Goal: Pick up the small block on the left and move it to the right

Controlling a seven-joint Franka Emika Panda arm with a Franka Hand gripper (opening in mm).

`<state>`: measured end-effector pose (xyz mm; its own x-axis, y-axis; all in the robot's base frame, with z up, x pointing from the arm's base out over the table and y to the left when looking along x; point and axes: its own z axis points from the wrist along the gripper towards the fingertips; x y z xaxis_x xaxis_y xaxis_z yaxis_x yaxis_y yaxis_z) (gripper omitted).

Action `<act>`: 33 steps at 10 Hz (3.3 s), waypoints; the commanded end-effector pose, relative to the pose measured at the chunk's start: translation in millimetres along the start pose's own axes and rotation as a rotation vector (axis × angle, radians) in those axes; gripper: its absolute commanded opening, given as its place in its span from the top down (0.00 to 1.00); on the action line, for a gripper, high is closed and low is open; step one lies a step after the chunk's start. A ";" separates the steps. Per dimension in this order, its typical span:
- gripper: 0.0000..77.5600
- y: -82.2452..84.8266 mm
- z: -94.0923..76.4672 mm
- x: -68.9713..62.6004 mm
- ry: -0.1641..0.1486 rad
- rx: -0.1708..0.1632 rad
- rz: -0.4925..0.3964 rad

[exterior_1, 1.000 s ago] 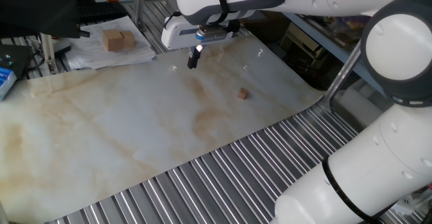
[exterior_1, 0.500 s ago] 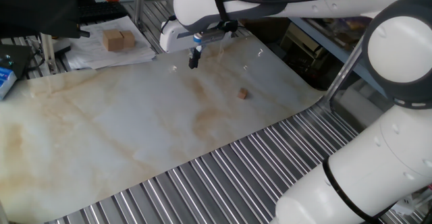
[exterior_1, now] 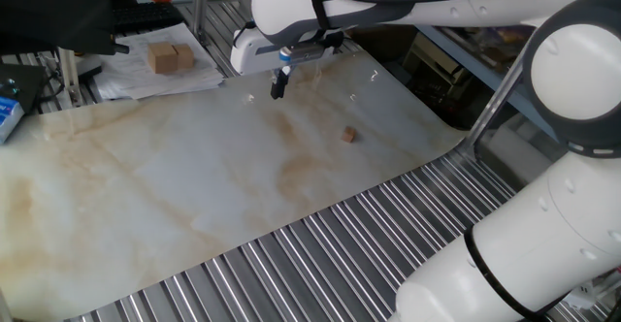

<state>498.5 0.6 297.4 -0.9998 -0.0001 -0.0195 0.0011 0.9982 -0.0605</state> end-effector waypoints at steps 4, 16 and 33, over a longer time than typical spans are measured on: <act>1.00 -2.2 7.5 -6.0 -0.019 -0.033 0.020; 1.00 -37.7 34.5 -30.5 -0.028 -0.034 0.000; 1.00 -111.5 56.4 -47.7 -0.052 -0.029 -0.022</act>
<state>545.6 -112.8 247.9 -0.9977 -0.0189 -0.0645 -0.0171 0.9995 -0.0281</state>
